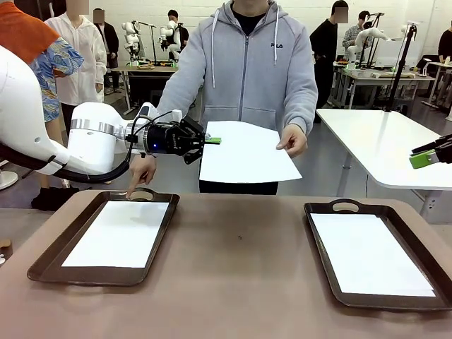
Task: Sort the A4 documents.
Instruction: Place the A4 Paper in the designated Handle tray.
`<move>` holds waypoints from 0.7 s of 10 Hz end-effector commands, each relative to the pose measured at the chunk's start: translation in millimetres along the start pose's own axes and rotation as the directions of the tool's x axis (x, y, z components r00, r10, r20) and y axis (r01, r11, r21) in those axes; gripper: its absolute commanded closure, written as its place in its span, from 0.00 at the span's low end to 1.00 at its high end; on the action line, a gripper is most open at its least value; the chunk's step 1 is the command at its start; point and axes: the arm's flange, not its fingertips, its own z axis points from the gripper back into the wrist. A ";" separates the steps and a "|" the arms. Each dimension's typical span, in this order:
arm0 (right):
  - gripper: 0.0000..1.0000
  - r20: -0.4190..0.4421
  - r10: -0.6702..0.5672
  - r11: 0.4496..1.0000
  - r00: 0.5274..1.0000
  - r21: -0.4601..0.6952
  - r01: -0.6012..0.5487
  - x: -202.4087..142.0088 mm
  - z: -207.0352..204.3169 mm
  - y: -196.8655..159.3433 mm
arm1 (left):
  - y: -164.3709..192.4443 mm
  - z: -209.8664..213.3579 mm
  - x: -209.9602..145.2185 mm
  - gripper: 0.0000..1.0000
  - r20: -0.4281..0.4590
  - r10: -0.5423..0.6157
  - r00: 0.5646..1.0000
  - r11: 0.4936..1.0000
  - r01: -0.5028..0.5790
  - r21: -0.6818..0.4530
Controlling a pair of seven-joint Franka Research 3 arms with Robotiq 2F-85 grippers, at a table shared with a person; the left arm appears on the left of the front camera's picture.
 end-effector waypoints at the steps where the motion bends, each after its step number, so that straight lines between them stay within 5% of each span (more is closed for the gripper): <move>1: 0.00 0.025 -0.001 1.000 1.000 0.016 0.000 1.8 -1.4 -1.1 | -1.4 -0.5 0.9 1.00 -0.001 -0.005 1.000 1.000 0.005 0.000; 7: 0.00 0.025 -0.001 1.000 1.000 0.016 0.000 1.8 -1.4 -1.1 | 0.0 0.0 0.0 0.99 0.000 0.000 1.000 1.000 0.000 0.000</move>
